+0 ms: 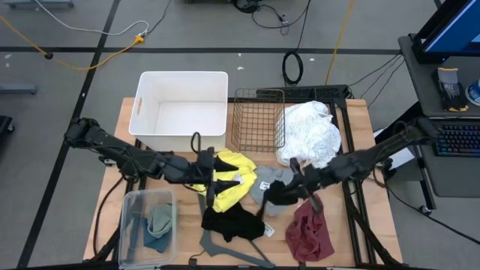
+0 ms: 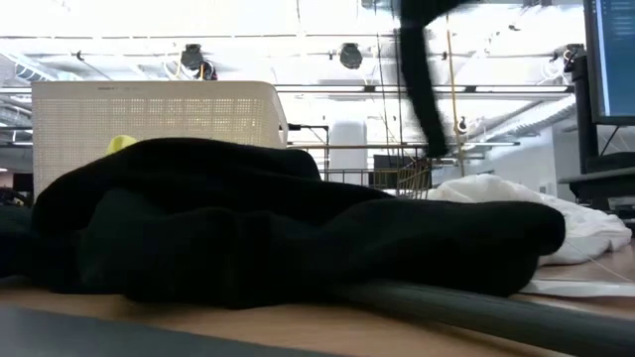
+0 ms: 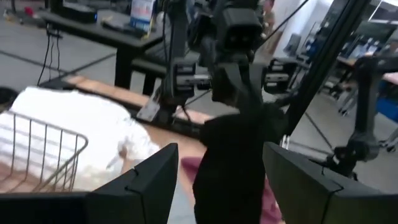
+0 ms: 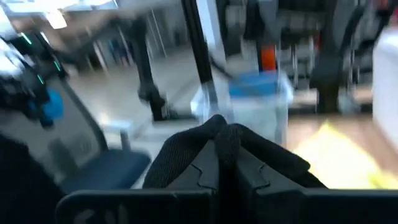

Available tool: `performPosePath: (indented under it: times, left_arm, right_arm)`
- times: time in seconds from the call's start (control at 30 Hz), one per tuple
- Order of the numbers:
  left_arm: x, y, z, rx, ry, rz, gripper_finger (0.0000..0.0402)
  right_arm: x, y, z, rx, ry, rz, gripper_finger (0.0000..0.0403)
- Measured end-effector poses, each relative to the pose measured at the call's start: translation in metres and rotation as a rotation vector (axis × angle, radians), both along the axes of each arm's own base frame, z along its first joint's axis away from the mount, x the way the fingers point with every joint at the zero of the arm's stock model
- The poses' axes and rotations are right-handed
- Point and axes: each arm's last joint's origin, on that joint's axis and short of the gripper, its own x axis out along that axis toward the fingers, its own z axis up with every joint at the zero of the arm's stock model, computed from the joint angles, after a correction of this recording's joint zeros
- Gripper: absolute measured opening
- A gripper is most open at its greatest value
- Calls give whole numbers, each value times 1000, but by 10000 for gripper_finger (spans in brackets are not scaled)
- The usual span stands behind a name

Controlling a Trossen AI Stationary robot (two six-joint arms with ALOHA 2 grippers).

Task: Pick & Place Cloths
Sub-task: Put the black sock into the transparent bin

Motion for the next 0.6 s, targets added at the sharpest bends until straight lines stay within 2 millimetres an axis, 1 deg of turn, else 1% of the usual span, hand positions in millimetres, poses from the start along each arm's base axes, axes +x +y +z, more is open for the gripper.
performPosePath:
  times: [0.17,0.3,0.43,0.6]
  left_arm:
    - [1,0,7,-15,-78,0,239]
    - [9,-3,7,-1,-148,0,239]
    - [22,-8,3,9,-180,1,239]
    - [42,-14,-3,8,-175,5,239]
  right_arm:
    - [-9,-11,27,40,-222,-5,1]
    - [-12,-18,40,53,-359,4,1]
    - [-12,-25,47,65,-430,11,1]
    - [-10,-33,47,60,-435,-10,1]
